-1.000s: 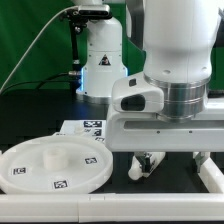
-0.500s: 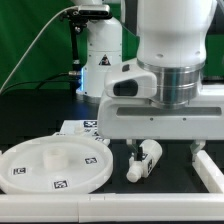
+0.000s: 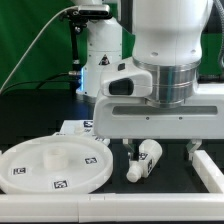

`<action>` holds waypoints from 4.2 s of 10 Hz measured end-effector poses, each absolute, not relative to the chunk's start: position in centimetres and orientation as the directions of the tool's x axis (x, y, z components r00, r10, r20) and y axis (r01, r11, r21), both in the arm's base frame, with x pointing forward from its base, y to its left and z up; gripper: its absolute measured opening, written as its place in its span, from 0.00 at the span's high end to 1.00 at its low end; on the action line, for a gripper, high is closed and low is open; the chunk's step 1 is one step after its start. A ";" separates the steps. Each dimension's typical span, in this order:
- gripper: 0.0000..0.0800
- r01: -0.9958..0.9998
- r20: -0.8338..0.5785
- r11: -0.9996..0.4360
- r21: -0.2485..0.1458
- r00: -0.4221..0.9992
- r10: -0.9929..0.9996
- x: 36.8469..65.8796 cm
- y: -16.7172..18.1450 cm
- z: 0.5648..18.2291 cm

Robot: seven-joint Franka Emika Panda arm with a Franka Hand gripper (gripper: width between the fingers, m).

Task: Assemble round table

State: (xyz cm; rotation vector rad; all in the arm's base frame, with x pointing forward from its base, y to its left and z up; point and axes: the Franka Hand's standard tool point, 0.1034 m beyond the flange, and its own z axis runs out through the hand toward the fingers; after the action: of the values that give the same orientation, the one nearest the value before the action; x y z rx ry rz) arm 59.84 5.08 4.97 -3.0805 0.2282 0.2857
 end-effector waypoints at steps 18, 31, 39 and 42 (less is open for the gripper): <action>0.61 -0.296 -0.233 -0.955 0.016 0.928 -0.292 56.1 3.5 2.2; 0.61 -0.242 -0.222 -0.970 0.026 0.945 -0.241 46.9 8.2 5.0; 0.61 -0.095 -0.188 -0.996 -0.001 0.978 -0.093 44.5 7.8 2.0; 0.60 -0.099 -0.177 -0.995 -0.004 0.979 -0.097 44.7 7.8 2.0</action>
Offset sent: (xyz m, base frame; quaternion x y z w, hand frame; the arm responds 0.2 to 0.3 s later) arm 0.0000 0.0000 0.0000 0.0000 0.0000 0.0000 1.0000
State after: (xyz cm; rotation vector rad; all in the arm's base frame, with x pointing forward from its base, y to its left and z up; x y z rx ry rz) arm 44.73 7.84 2.01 -3.1127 0.1539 0.2778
